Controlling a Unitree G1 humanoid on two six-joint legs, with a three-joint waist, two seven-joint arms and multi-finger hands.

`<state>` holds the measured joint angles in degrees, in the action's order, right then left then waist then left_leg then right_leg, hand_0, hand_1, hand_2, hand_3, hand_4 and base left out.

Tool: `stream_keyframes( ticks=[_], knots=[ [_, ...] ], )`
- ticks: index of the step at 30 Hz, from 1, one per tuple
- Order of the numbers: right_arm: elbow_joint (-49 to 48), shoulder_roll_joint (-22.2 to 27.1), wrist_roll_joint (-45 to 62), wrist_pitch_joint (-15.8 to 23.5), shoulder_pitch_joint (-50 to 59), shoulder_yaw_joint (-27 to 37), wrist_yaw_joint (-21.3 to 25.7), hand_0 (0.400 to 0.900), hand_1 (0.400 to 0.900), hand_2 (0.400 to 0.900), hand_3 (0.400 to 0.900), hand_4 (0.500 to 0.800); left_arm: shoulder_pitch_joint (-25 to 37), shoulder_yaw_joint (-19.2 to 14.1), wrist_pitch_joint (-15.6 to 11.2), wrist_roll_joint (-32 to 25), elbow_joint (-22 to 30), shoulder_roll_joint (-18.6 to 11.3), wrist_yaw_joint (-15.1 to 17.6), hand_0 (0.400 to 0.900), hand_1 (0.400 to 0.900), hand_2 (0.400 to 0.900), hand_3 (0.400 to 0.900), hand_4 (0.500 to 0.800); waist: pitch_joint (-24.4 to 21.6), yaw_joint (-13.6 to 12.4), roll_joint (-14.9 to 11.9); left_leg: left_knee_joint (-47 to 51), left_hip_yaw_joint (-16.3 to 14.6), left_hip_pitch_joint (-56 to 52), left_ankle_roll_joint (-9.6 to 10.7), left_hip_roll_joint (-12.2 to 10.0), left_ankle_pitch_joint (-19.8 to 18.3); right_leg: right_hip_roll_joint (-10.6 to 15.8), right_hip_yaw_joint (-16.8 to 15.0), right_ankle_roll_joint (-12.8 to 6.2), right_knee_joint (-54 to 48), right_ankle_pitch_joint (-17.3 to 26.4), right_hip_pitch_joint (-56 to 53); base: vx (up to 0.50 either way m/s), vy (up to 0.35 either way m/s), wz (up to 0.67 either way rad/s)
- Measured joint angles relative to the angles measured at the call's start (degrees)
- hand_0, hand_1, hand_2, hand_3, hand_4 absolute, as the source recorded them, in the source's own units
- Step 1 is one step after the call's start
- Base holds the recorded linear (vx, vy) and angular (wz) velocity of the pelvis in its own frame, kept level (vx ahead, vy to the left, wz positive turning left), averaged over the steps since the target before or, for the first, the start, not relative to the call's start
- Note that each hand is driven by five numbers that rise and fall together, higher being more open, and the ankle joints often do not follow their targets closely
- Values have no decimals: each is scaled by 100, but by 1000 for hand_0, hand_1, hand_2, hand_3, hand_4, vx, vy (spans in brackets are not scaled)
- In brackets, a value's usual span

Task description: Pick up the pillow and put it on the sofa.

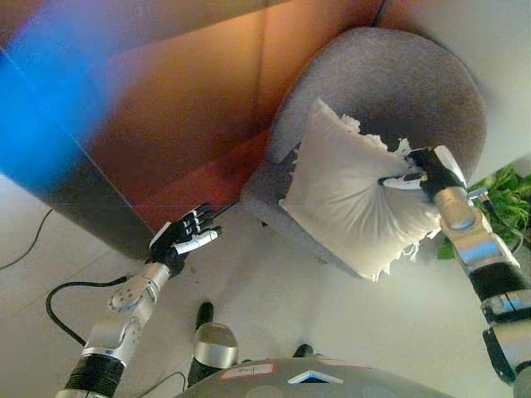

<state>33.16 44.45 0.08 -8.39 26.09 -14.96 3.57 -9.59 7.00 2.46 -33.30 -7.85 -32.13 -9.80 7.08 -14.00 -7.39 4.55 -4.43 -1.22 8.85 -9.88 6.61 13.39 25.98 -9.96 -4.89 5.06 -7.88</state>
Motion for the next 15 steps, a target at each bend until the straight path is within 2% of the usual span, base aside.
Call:
stream_keyframes(
  ticks=[4,5,9,11,15],
  knots=[
    [756,4,290,-197,845,-290,-51,400,400,400,400,500,32,0,27,-87,8,-168,-104,900,900,900,900,800,223,-69,-25,0,108,58,11,-12,50,-25,133,1,-3,-1,-26,5,-125,12],
    [994,5,329,-307,1064,-365,-48,900,900,900,900,800,53,0,46,-87,10,-189,-131,900,900,900,900,800,278,-102,-26,0,141,85,13,-21,64,-37,144,1,-5,-1,-25,5,-110,11],
    [1921,8,506,-720,1607,-504,-58,900,900,900,900,800,90,3,95,-87,32,-207,-200,900,900,900,900,800,311,-372,-15,0,236,190,28,-46,88,-71,233,4,-9,-3,14,25,-76,11],
    [2355,9,520,-896,1837,-504,-43,900,900,900,900,800,88,3,116,-88,117,-262,-203,900,900,900,900,800,325,-419,3,-1,299,233,27,-38,102,-74,298,4,-8,-3,8,34,-31,8],
    [2601,31,520,-1012,2125,-484,408,900,900,900,900,800,129,3,121,-159,152,-390,-202,900,900,900,900,800,389,-496,98,-1,292,214,27,-37,107,-74,292,4,-8,-3,-3,12,-21,4]
  ],
)
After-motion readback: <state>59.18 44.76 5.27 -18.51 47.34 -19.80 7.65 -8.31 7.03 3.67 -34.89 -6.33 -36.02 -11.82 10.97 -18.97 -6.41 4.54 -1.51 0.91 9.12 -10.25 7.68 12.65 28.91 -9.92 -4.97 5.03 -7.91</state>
